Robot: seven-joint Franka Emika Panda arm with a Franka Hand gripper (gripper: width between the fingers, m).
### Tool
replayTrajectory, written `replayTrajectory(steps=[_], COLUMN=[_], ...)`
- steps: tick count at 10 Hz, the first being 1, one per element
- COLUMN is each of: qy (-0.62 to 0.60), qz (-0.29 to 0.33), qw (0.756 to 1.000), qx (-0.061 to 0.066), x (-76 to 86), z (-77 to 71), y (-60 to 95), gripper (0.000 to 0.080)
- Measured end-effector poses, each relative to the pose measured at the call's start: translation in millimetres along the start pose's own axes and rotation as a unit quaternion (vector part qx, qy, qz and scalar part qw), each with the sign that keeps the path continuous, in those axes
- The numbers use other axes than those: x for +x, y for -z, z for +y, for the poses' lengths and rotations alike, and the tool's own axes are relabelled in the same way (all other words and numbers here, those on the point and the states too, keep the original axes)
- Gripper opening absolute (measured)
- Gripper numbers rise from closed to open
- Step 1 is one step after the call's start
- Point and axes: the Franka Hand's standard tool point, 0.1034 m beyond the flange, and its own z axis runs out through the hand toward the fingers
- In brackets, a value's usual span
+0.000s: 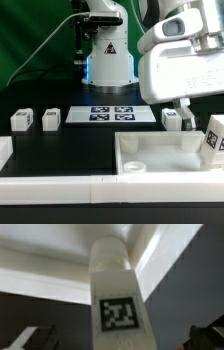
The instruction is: Assemble one leg
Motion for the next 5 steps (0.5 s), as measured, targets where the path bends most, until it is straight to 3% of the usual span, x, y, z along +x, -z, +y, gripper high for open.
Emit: replayTrajectory(steps=[2, 3, 5], qy=[0.005, 0.003, -0.002], qz=[-0.017, -0.041, -0.148], qw=[1.0, 0.999, 0.988], qx=[0.004, 0.009, 0.035], x=[6.7, 0.1, -0.2], z=[-2.1, -3.6, -10.7], y=[8.6, 6.1, 6.9], gripper=[0.0649, 0.0649, 0.0649])
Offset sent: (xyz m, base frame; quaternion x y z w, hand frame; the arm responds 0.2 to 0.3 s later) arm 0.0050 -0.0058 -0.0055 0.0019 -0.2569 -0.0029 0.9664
